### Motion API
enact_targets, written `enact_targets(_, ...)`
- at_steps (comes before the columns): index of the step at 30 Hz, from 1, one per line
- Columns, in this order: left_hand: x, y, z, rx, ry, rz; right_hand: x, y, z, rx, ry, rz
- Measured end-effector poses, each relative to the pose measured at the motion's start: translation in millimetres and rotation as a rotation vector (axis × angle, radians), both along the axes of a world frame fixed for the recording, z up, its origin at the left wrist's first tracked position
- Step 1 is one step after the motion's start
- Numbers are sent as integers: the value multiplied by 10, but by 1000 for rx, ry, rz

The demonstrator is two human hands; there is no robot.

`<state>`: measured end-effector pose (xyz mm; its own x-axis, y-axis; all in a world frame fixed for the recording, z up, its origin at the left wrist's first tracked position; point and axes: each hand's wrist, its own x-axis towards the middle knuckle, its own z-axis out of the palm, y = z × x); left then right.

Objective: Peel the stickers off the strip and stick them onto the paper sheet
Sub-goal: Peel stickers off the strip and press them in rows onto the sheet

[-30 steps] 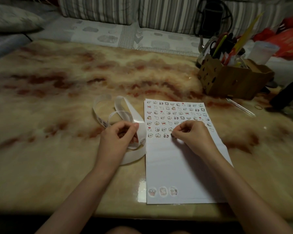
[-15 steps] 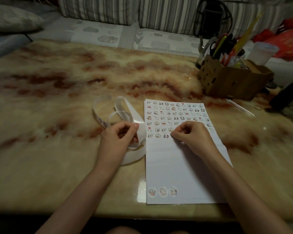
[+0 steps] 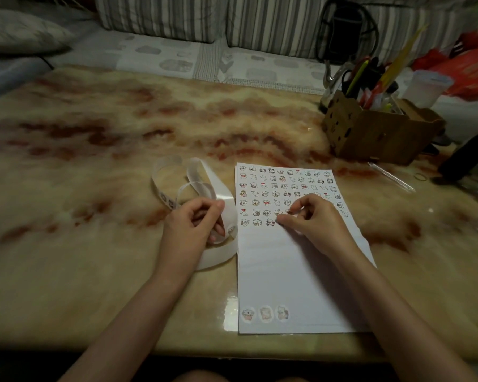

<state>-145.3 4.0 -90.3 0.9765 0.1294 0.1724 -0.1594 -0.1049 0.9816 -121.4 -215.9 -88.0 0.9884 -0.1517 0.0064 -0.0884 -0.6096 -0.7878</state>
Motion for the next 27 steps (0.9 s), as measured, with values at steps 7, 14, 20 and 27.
enact_targets(7, -5, 12, 4, 2, -18, 16, 8, 20, 30, -17, -28, -10)
enact_targets(14, -2, 11, 33, -54, -38, 35, -239, 555, 236, 305, -184, 294)
enact_targets(20, 7, 12, 33, -66, -52, 40, -294, 725, 208, 406, -201, 340)
enact_targets(27, 4, -11, 41, -86, -59, -14, -280, 712, 211, 488, -179, 288)
